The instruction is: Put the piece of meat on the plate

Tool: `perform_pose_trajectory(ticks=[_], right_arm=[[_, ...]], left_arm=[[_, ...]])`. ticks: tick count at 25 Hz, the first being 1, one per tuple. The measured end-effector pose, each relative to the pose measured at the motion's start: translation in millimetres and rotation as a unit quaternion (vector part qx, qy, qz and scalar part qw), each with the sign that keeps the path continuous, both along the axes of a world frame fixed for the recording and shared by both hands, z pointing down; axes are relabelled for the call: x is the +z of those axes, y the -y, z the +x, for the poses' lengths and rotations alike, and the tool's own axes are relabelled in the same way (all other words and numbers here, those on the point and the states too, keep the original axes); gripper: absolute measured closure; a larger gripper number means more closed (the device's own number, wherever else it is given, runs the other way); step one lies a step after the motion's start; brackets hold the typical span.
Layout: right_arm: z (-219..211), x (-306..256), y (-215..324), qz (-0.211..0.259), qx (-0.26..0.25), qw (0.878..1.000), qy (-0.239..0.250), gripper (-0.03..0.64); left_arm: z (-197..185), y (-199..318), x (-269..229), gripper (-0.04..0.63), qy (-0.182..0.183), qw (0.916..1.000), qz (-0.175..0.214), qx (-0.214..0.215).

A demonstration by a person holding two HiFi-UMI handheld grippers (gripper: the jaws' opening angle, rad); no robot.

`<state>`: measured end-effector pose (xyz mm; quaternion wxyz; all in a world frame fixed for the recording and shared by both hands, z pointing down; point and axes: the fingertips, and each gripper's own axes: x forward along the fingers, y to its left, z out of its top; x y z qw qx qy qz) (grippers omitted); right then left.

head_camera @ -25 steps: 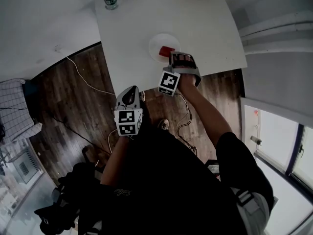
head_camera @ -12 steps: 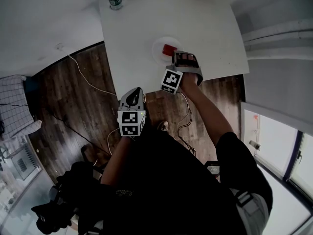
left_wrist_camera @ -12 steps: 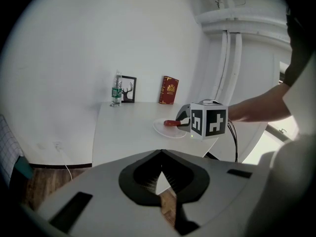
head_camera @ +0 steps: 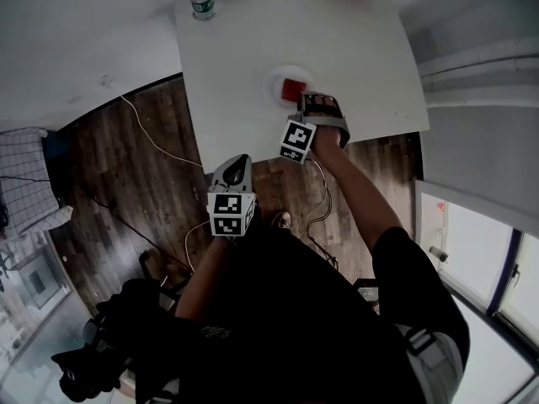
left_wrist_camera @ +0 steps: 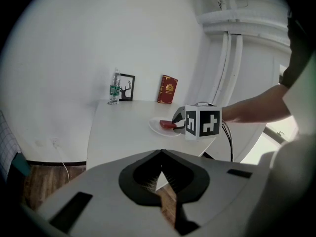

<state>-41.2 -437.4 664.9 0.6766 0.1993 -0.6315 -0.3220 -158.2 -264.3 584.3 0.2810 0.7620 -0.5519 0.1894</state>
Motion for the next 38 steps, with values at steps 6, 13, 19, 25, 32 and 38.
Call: perform_pose_trajectory(ticks=[6, 13, 19, 25, 32, 38], right_arm=[[1, 3, 0, -0.029, 0.019, 0.999, 0.031, 0.499], [-10, -4, -4, -0.151, 0.071, 0.969, 0.180, 0.424], [-7, -28, -16, -0.211, 0.170, 0.900, 0.341, 0.397], [7, -75, -40, -0.154, 0.211, 0.835, 0.484, 0.539], [27, -171, -110, -0.103, 0.214, 0.711, 0.662, 0.593], [58, -231, -157, -0.033, 0.215, 0.668, 0.711, 0.595]], left_arm=[[1, -4, 1, 0.594, -0.002, 1.0000, -0.002, 0.004], [-1, 0, -13, 0.592, -0.022, 0.9996, 0.011, -0.010], [6, 4, -28, 0.594, -0.038, 0.9990, 0.022, -0.007], [17, 3, -45, 0.594, -0.049, 0.9977, 0.043, -0.016], [51, -12, -78, 0.593, -0.067, 0.9953, 0.069, 0.008], [91, -15, -116, 0.593, -0.069, 0.9895, 0.123, 0.029]])
